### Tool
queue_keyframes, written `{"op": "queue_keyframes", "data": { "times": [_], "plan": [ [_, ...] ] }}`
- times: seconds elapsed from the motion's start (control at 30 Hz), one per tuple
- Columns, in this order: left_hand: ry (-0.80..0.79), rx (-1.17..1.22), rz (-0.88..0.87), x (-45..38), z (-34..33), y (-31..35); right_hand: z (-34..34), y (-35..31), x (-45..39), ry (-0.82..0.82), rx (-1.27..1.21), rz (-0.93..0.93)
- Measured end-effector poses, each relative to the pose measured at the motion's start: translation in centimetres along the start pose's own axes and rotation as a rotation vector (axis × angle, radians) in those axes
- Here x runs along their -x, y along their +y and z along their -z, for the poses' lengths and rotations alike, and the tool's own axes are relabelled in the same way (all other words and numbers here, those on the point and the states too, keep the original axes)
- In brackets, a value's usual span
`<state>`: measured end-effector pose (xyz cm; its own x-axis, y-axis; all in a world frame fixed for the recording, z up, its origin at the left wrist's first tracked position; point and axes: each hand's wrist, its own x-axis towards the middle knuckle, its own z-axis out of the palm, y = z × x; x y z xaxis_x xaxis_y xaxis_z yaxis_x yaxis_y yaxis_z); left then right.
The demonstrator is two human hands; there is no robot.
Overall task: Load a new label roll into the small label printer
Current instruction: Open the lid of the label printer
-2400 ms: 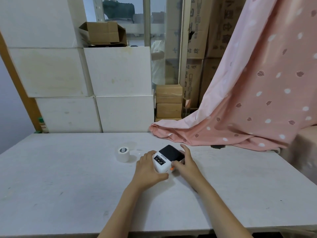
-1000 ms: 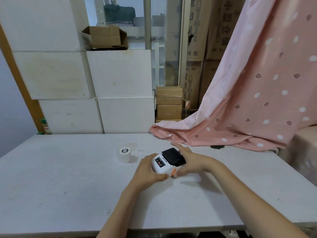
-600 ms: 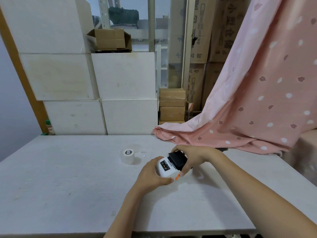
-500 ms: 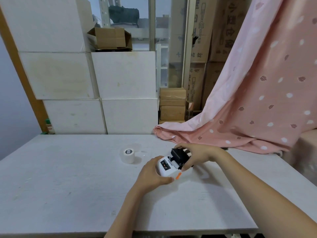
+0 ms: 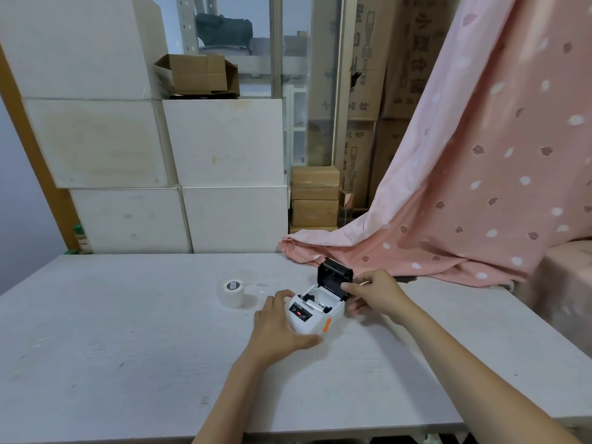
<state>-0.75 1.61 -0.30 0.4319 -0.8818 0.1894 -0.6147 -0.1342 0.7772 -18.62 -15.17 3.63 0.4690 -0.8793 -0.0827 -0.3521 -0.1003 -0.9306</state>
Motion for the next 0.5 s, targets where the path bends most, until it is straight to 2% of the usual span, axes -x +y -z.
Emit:
{"op": "queue_keyframes", "data": {
  "times": [0.13, 0.3, 0.4, 0.47, 0.5],
  "plan": [
    [-0.134, -0.005, -0.056, 1.3, 0.4, 0.6, -1.6, 0.0, -0.4, 0.079, -0.025, 0.024],
    [-0.199, -0.032, -0.118, 1.7, 0.5, -0.2, -2.8, 0.1, 0.2, -0.060, -0.058, 0.058],
    [-0.185, -0.045, -0.150, 1.6, 0.1, -0.4, -2.7, -0.4, 0.4, -0.041, -0.045, 0.062],
    [-0.171, -0.053, -0.158, 1.4, -0.2, -0.6, -2.3, -1.4, 0.7, -0.021, 0.160, 0.152],
    [-0.167, -0.057, -0.164, 1.3, -0.3, -0.8, -2.1, -2.1, 1.0, -0.020, 0.339, 0.232]
  ]
}}
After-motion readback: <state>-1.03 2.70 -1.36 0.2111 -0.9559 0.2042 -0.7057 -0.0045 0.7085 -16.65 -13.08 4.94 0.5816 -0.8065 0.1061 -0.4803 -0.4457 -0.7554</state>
